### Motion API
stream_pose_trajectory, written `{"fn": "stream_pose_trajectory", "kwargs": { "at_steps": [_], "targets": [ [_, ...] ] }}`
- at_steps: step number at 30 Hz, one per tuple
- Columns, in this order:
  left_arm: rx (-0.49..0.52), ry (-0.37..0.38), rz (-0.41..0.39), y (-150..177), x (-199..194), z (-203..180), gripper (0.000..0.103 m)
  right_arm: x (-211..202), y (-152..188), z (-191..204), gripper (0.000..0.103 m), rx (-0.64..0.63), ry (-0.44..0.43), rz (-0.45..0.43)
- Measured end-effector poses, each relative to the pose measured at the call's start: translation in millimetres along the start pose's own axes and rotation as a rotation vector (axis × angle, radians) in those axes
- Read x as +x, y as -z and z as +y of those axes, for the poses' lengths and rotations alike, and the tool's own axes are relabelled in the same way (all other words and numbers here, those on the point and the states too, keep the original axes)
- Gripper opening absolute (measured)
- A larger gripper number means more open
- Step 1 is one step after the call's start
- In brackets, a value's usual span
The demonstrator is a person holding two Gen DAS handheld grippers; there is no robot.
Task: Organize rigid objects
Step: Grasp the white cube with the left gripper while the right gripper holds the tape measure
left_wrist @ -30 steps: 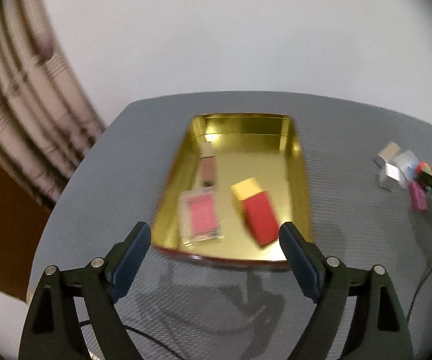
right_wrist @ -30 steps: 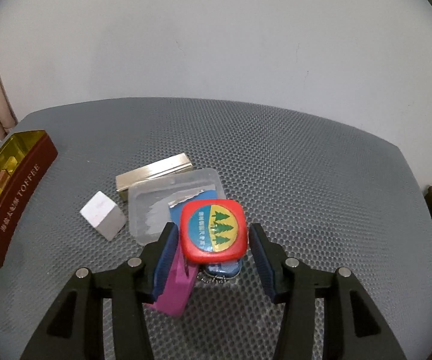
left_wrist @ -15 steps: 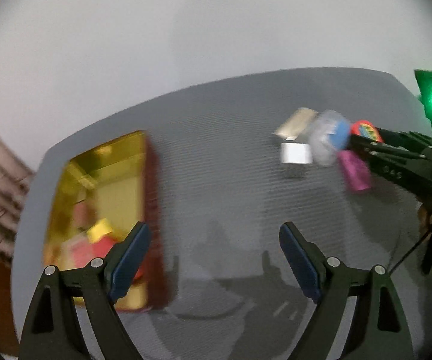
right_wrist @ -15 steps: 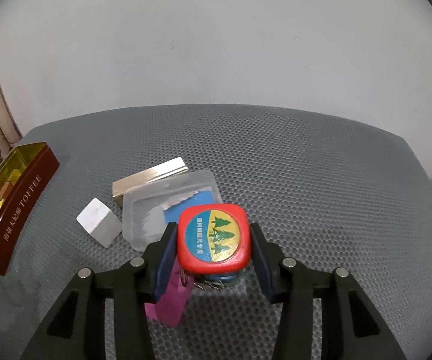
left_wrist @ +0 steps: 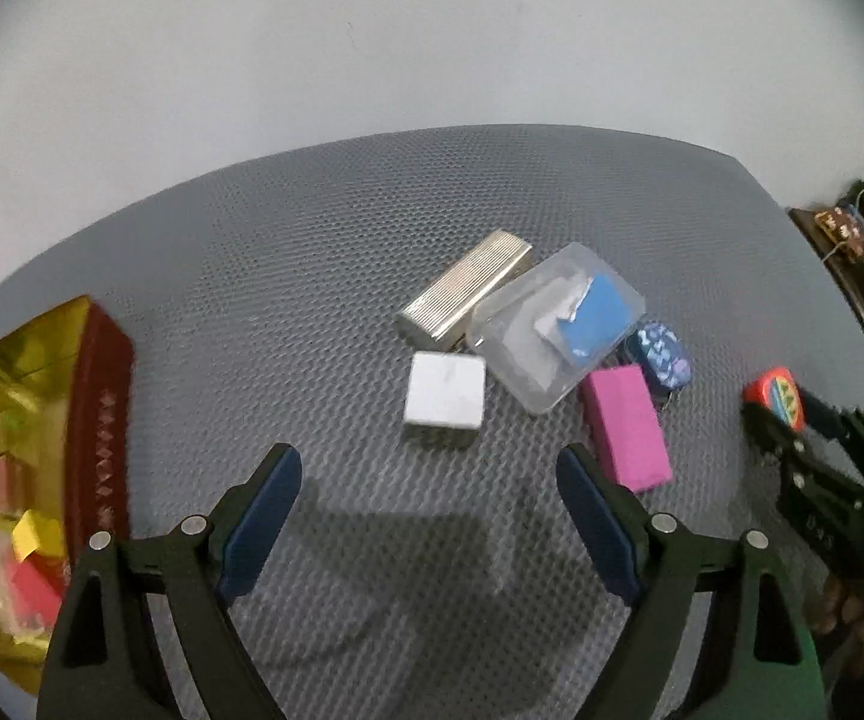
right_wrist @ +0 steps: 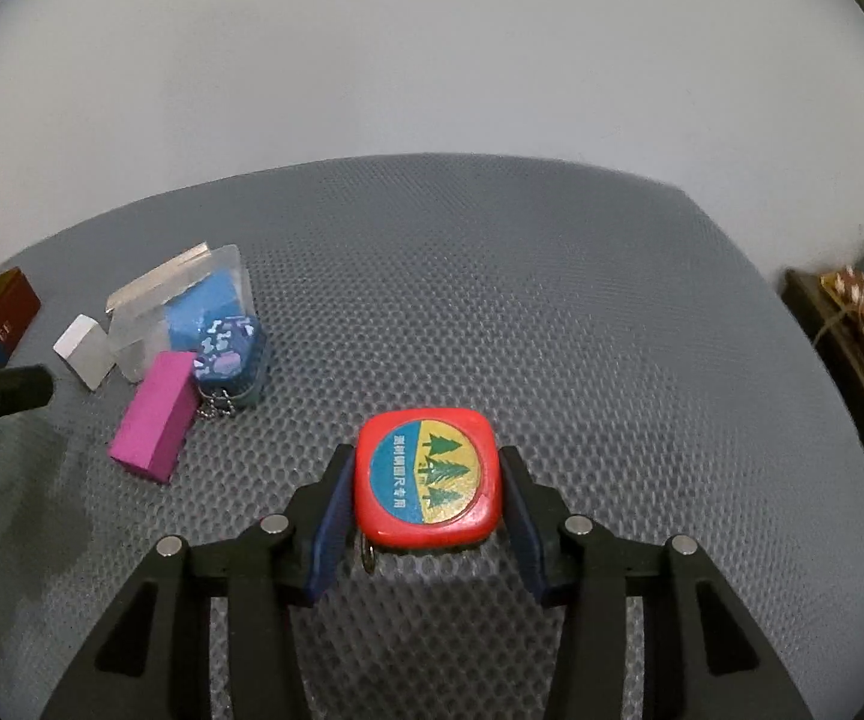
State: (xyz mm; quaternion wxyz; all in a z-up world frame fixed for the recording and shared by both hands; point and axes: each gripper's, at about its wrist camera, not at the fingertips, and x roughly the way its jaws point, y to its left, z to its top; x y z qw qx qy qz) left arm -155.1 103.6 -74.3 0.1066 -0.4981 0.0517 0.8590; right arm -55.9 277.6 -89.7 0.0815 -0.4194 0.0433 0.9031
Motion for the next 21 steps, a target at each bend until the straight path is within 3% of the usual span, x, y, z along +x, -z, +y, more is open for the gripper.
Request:
{"fn": "stream_pose_trajectory", "kwargs": {
  "at_steps": [7,14,19,21],
  "targets": [
    [-0.028,-0.011,0.041,-9.2,21.3,2.5,0.057,6.1,1.0,9.8,0.048,-0.007,0.006,0.012],
    [-0.049,0.007,0.064,-11.7,33.7,2.0,0.053,9.6,2.3,19.2,0.048,-0.01,0.007,0.015],
    [-0.052,-0.003,0.082,-13.4,42.1,-0.9,0.026,12.0,3.2,27.3,0.048,-0.016,0.013,0.017],
    [-0.067,-0.001,0.086,-14.0,41.0,0.8,0.026,13.0,3.6,31.1,0.048,-0.02,0.017,0.017]
  ]
}}
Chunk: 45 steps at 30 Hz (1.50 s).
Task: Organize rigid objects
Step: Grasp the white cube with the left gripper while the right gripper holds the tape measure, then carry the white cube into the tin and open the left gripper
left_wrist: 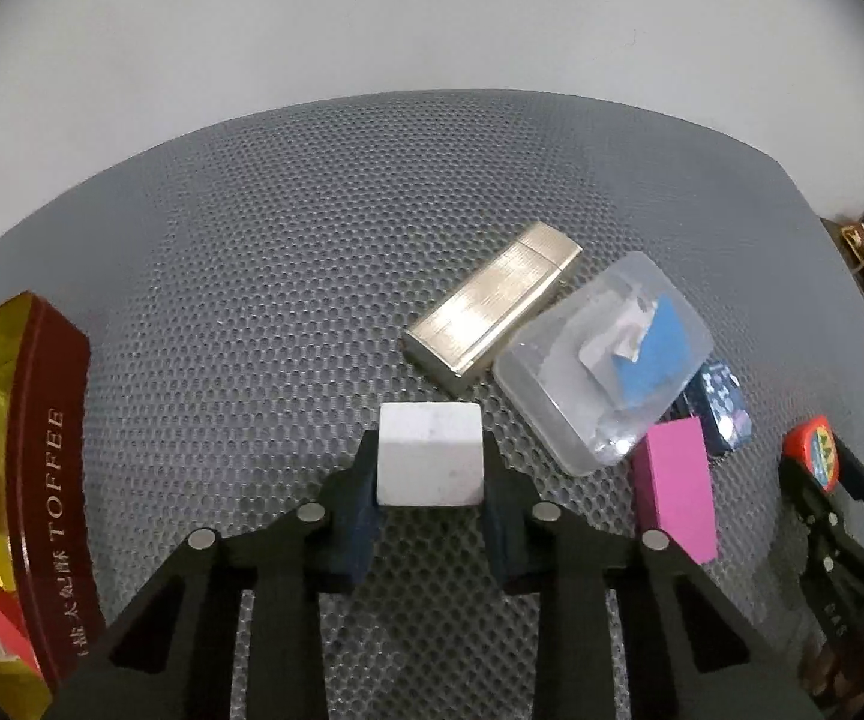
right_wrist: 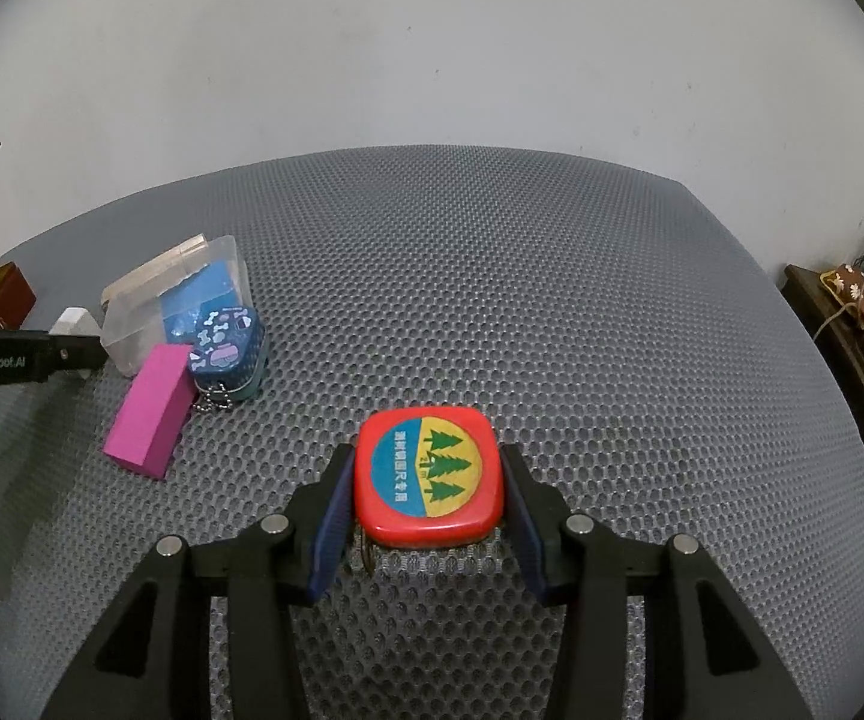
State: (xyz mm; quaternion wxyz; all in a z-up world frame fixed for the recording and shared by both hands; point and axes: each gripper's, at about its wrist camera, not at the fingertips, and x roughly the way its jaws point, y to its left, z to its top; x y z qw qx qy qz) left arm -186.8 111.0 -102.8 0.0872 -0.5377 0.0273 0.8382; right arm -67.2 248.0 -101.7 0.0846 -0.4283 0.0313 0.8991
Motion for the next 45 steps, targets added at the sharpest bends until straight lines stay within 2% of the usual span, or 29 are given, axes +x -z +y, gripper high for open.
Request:
{"fn": "stream_pose_trajectory", "kwargs": {
  "at_steps": [13,23,31,32,40,41,45],
  "targets": [
    [0.001,-0.042,-0.044,15.9,-37.6,0.5,0.026,5.6,1.5,18.6,0.049,-0.004,0.001,0.002],
    [-0.01,-0.079,-0.054,27.0,-63.1,22.2,0.026,9.6,2.5,29.8,0.048,-0.006,0.003,0.002],
    [-0.049,-0.073,-0.074,23.4,-83.7,33.2,0.026,10.4,2.7,19.6,0.048,-0.005,0.004,0.002],
    [-0.058,-0.071,-0.076,14.5,-83.1,35.0,0.026,10.9,2.9,21.5,0.048,-0.005,0.004,0.002],
    [-0.118,-0.13,-0.089,8.1,-102.4,80.6,0.026,13.5,1.3,17.1,0.048,-0.004,0.006,0.002],
    [-0.121,-0.143,-0.091,7.0,-101.5,84.6,0.026,12.7,1.3,7.7,0.048,-0.003,0.006,0.002],
    [-0.144,-0.198,-0.094,5.6,-109.2,111.2,0.026,14.4,0.8,10.4,0.049,-0.003,0.007,0.002]
  ]
}}
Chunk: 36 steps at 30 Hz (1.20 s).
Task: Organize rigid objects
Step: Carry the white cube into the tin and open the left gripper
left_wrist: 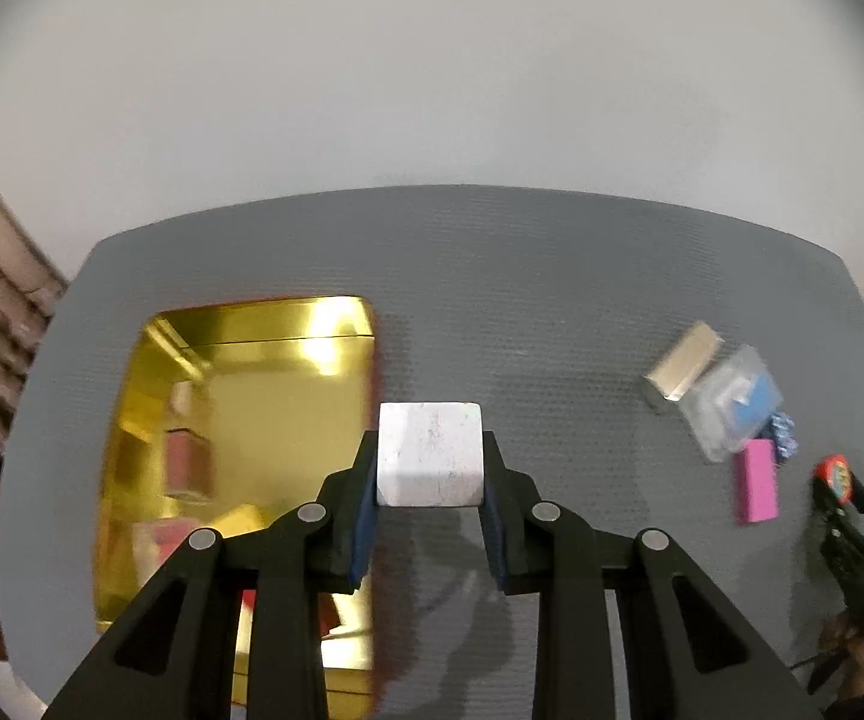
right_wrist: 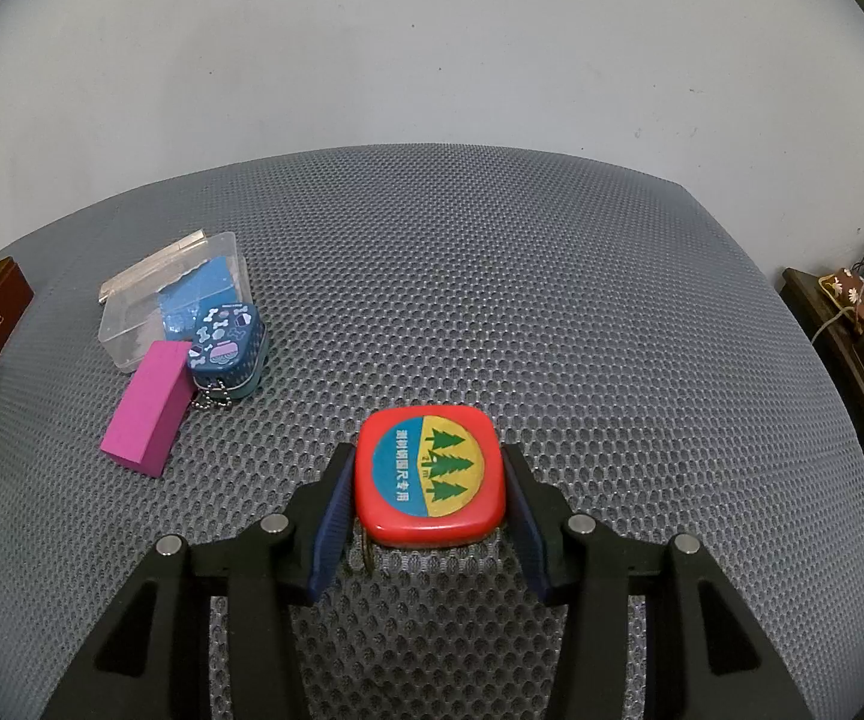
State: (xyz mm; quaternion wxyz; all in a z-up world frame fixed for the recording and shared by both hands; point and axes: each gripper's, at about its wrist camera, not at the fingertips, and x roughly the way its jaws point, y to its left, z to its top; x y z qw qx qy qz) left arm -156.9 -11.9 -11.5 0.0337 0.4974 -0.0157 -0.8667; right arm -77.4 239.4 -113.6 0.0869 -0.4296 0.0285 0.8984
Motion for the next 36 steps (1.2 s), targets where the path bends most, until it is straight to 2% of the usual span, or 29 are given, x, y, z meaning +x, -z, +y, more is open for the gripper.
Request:
{"fn": "stream_pose_trajectory", "kwargs": {
  "at_steps": [5,10,14,26,36],
  "targets": [
    [-0.053,-0.062,0.003,-8.0,7.1,34.4,0.026,1.2,-0.5,-3.1,0.049,0.001,0.0,0.0],
    [-0.103,-0.087,0.036,-12.7,19.3,66.2,0.026,3.4,-0.9,4.4,0.049,0.001,0.001,0.0],
    [-0.111,-0.113,0.065,-12.8,34.7,77.6,0.026,4.5,-1.0,3.9,0.049,0.001,0.001,0.0],
    [-0.155,-0.144,0.162,-7.4,76.7,110.4,0.026,7.3,-2.2,-0.7,0.049,0.002,0.003,0.001],
    [-0.202,-0.126,0.205,3.0,92.8,126.3,0.027,10.1,-3.5,-1.2,0.049,0.003,0.005,0.001]
  ]
}}
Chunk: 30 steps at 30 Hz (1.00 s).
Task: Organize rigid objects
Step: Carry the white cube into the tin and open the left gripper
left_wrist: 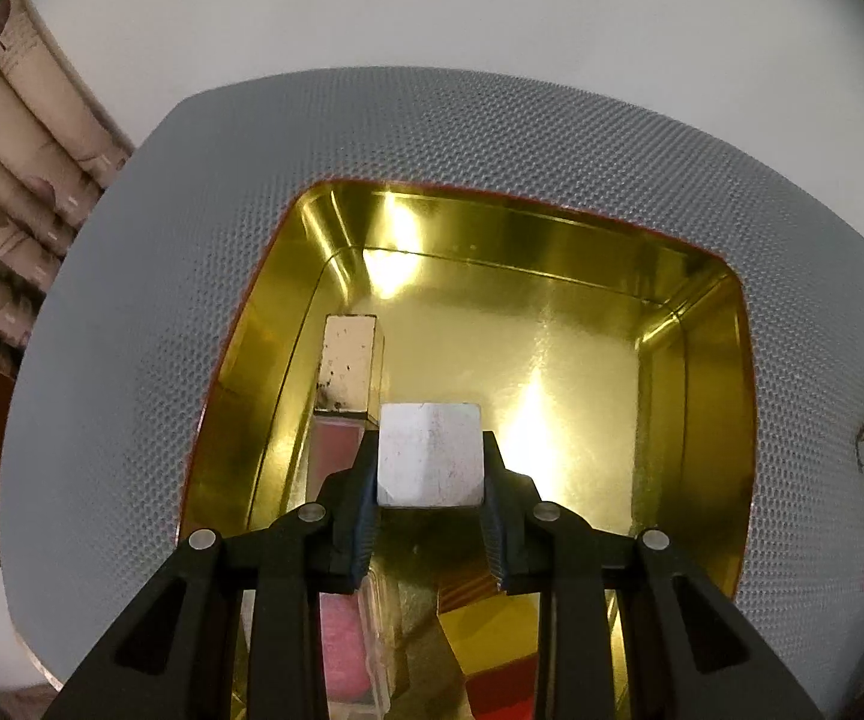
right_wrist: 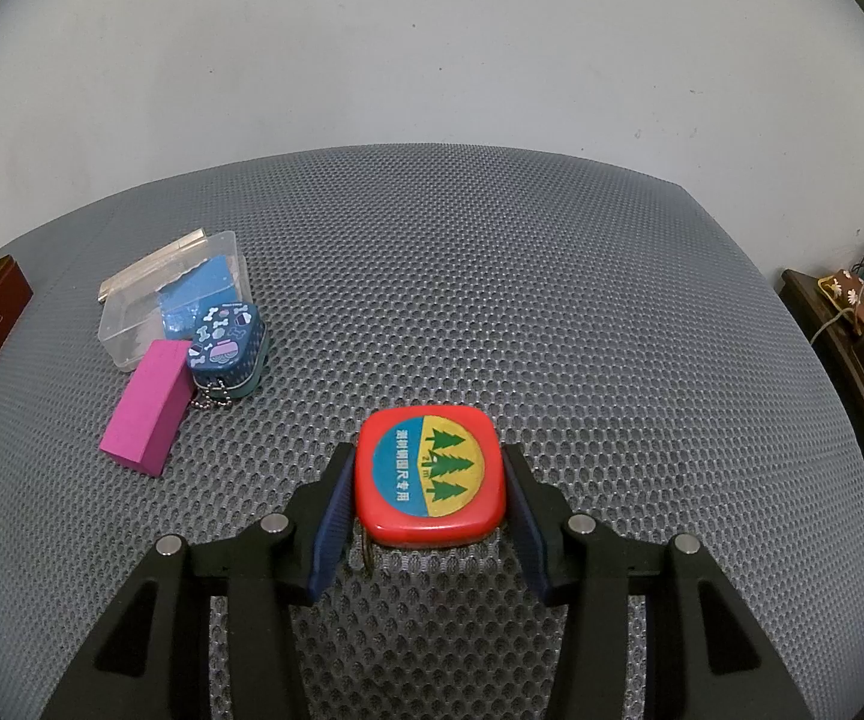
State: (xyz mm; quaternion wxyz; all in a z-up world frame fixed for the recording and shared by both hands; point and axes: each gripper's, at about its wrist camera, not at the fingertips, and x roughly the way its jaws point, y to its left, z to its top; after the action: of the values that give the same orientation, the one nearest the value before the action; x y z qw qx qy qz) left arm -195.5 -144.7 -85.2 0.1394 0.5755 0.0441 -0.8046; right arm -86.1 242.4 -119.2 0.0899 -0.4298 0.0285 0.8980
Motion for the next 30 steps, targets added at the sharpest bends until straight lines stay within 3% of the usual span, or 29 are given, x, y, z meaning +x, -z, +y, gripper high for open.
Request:
{"fn": "stream_pose_trajectory", "kwargs": {
  "at_steps": [6,14,30],
  "targets": [
    [0.002,0.005,-0.009,1.8,0.2,2.1,0.031,2.2,-0.3,2.2,0.049,-0.001,0.001,0.0],
    [0.013,-0.002,-0.043,2.8,-8.8,2.9,0.055,4.7,-1.7,2.2,0.049,-0.001,0.002,0.0],
    [0.007,0.043,-0.153,17.8,-65.9,9.6,0.064,10.5,-3.4,14.7,0.049,-0.002,0.004,0.001]
  ]
}}
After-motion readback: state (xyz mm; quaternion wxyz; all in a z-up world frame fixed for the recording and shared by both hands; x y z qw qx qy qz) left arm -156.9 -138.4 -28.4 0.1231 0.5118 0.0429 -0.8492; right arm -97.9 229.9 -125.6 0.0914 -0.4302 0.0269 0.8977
